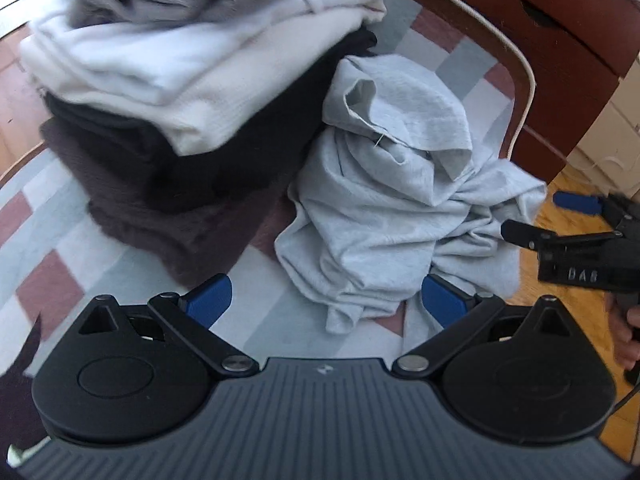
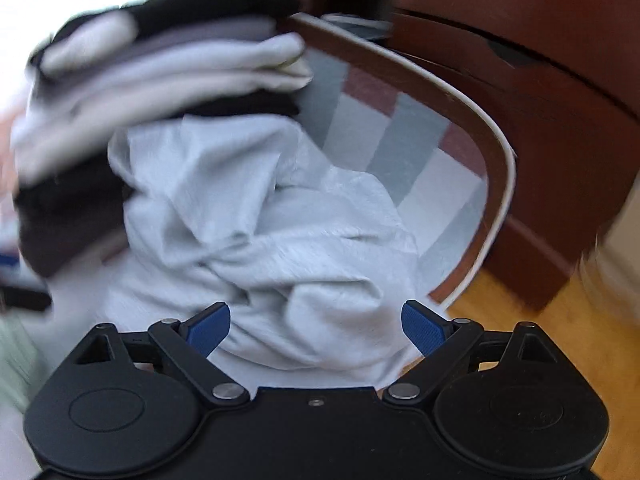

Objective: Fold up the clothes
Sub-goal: 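Close both grippers on the grey sweatshirt fabric, then lift the grey sweatshirt with both grippers and carry it onto the wooden floor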

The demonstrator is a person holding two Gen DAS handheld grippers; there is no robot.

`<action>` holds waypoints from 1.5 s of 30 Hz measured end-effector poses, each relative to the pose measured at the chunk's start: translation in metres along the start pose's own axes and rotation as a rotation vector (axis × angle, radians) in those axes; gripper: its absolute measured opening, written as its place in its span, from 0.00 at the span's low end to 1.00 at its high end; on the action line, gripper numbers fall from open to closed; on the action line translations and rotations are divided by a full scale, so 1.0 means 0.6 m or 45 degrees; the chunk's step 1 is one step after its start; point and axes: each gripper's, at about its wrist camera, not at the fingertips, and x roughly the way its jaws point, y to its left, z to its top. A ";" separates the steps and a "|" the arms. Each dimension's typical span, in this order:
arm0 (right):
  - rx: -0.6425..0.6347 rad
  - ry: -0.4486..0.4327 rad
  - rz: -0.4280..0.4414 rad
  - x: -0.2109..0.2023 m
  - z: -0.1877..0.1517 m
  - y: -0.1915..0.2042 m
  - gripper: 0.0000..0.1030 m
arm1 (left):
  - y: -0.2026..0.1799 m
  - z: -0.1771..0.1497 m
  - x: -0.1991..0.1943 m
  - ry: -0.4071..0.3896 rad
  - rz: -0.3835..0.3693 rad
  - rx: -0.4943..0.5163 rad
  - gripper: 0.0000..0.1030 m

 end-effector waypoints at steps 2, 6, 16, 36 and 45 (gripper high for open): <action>-0.120 -0.005 -0.009 0.014 -0.006 0.001 0.92 | -0.009 0.004 0.022 -0.003 -0.006 0.031 1.00; -0.282 -0.002 0.009 0.052 -0.013 0.004 0.92 | -0.017 0.011 0.074 0.070 -0.107 0.000 1.00; 0.555 0.151 0.337 0.122 -0.033 -0.109 0.48 | -0.076 0.003 0.179 0.029 -0.065 0.082 0.49; 0.514 -0.233 0.922 -0.157 0.025 -0.012 0.25 | -0.033 -0.013 -0.048 -0.168 -0.508 -0.002 0.14; 0.194 -0.293 1.154 -0.236 0.155 0.116 0.24 | 0.075 -0.007 -0.233 -0.381 -0.404 -0.097 0.14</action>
